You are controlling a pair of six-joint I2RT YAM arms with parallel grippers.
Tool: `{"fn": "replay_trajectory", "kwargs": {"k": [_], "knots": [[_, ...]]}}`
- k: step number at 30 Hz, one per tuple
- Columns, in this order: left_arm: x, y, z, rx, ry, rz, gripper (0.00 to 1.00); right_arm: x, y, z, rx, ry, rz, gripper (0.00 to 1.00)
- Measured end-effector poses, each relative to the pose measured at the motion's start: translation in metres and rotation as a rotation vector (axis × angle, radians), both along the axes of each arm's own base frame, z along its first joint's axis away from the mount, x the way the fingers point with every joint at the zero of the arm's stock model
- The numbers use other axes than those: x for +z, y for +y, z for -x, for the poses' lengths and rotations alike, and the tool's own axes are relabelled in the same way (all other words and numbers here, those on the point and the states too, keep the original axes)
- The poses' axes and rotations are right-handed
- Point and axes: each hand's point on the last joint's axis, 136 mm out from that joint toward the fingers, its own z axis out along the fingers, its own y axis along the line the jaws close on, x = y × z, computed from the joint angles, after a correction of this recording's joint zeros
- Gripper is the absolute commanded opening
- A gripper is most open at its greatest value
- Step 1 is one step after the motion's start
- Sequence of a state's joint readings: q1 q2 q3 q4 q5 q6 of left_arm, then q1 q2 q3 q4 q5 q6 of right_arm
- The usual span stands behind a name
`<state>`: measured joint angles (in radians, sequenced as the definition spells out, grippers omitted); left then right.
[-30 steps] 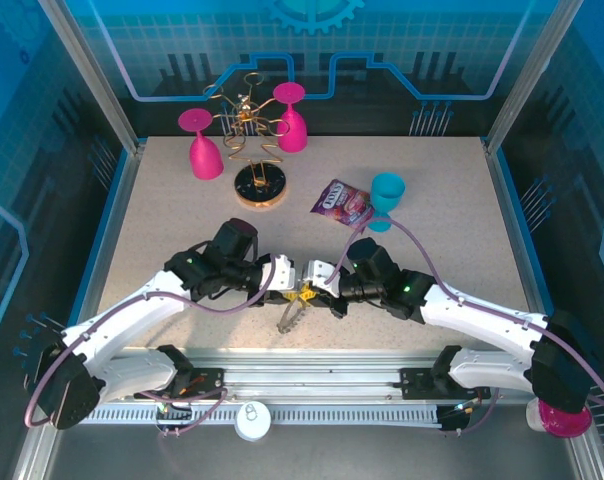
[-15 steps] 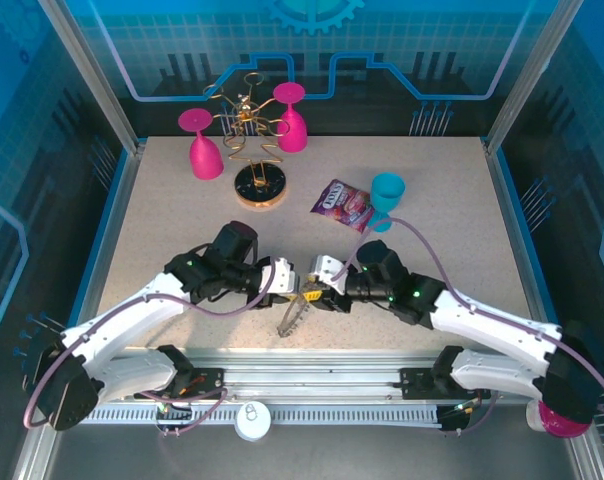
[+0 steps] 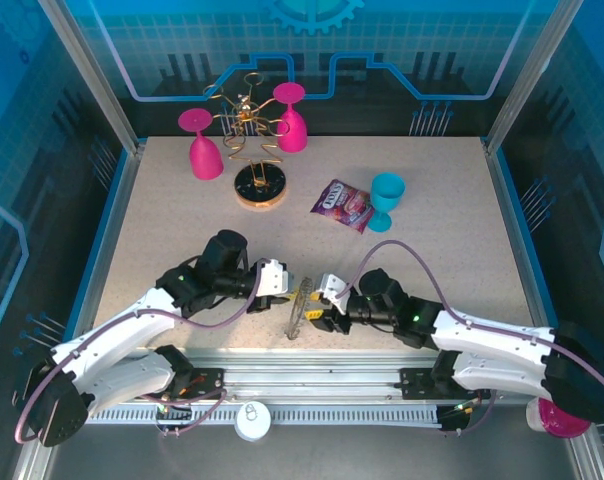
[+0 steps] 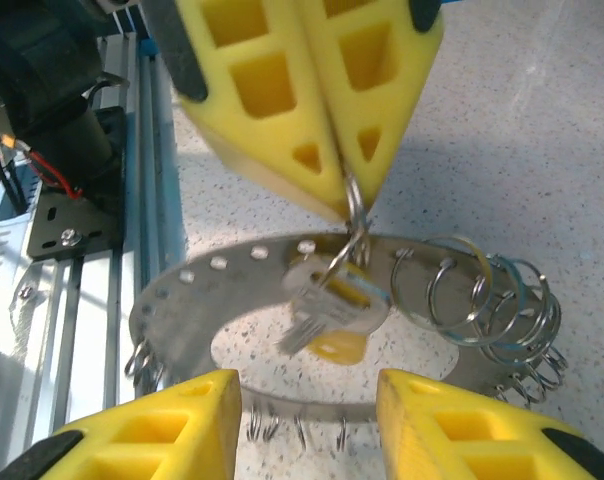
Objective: Put the keys on the keyring
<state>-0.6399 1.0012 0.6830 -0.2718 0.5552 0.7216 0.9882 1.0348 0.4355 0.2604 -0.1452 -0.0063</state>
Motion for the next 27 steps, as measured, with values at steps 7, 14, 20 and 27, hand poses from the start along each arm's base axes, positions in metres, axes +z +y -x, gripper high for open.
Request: {"fn": "replay_trajectory", "kwargs": {"k": [7,14,20,27], "knots": [[-0.002,-0.001,-0.001,0.018,0.025,0.018,0.0,0.004,0.011,-0.012,-0.044,-0.014,-0.046,0.41],[0.0,-0.002,-0.003,0.025,0.011,0.025,0.0,0.018,0.008,-0.016,-0.076,-0.035,-0.093,0.37],[-0.003,-0.001,-0.007,0.048,0.004,0.02,0.0,0.028,-0.002,-0.012,-0.093,-0.049,-0.12,0.31],[-0.001,0.0,-0.009,0.061,-0.004,0.023,0.0,0.021,-0.001,-0.012,-0.097,-0.032,-0.101,0.22]]}}
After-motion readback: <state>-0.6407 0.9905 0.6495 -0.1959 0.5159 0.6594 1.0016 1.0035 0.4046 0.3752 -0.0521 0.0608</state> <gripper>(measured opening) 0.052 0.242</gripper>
